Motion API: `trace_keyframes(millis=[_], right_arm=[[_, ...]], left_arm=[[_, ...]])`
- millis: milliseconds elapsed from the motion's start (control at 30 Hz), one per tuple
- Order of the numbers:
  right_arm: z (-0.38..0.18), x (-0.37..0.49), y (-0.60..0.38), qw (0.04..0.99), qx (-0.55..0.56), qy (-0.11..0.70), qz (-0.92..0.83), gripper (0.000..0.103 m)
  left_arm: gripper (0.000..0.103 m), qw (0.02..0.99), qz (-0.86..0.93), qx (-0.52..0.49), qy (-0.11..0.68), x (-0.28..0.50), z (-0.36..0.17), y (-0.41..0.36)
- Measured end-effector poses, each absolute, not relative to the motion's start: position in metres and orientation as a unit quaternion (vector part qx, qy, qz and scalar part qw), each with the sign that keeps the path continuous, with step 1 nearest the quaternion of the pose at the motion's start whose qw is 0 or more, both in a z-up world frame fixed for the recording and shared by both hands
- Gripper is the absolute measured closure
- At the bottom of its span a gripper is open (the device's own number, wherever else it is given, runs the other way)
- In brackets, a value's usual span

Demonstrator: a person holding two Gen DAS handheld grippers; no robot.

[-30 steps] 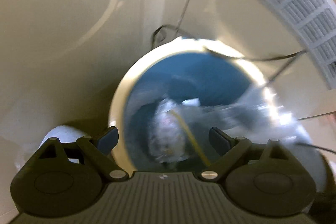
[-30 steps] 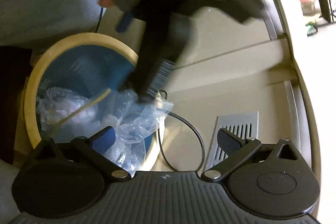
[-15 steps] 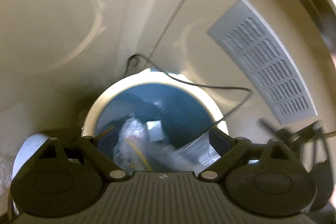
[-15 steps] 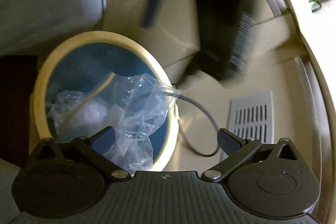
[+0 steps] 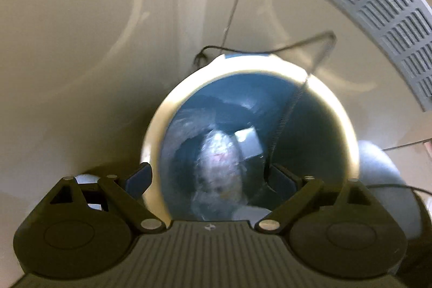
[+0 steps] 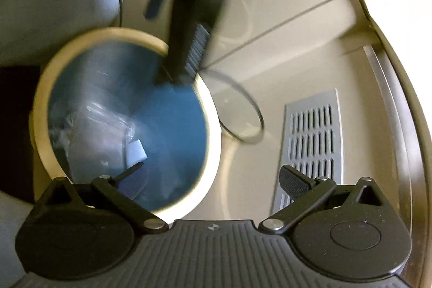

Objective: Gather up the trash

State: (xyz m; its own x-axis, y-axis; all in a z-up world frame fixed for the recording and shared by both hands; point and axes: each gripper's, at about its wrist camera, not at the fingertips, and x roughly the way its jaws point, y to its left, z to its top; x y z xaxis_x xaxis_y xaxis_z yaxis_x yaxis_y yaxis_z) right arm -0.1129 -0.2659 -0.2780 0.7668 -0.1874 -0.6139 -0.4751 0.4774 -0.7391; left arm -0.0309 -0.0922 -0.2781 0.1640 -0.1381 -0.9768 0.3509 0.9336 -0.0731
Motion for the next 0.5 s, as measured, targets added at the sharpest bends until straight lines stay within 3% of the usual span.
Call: trace_keyframes(millis=[300, 500], right_arm=[[-0.264, -0.126, -0.304, 0.792, -0.486, 0.365, 0.061, 0.0], [-0.222, -0.182, -0.339, 0.801, -0.427, 0.415, 0.064, 0.0]], left_arm=[[0.007, 0.753, -0.177, 0.084, 0.628, -0.037, -0.281, -0.089], [0.003, 0.786, -0.201, 0.075, 0.58, -0.042, -0.254, -0.088]])
